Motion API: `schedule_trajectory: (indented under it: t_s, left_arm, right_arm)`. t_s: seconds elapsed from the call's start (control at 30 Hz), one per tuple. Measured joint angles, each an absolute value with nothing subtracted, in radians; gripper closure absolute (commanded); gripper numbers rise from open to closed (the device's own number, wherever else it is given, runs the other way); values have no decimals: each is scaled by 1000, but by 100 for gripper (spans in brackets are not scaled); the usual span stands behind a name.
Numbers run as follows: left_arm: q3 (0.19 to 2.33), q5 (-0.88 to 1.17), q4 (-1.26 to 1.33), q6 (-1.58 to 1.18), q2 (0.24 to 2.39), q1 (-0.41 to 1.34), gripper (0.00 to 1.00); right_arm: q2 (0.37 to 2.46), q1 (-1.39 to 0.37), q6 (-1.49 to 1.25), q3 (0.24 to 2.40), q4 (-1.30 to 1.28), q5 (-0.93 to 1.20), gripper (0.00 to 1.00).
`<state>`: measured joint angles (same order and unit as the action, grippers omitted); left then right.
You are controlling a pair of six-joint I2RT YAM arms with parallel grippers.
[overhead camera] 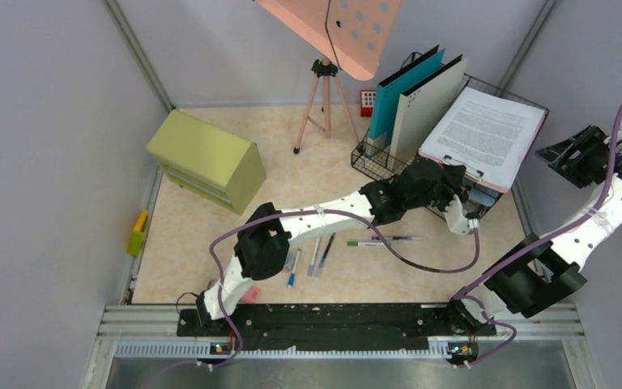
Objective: Organize the desk
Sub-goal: Place the folder in the storage box.
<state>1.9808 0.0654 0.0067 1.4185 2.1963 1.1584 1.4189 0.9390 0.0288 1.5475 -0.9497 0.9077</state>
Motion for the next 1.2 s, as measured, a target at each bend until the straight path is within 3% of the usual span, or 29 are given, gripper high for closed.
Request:
schedule_trajectory:
  t_s: [0.4,0.77,1.2]
  left_arm:
    - [1980,2,4,1500,2196,1172,100]
    - [1961,-2,-27,1567,2179,1172,100]
    - [1946,-8,-46,1608,2164,1172,100]
  right_arm:
    - [1439,939,47,1531,-950,915,42]
    - [1448,920,50,1554,-971,989,53]
    - [1366,648,-11,1572,-914,894,63]
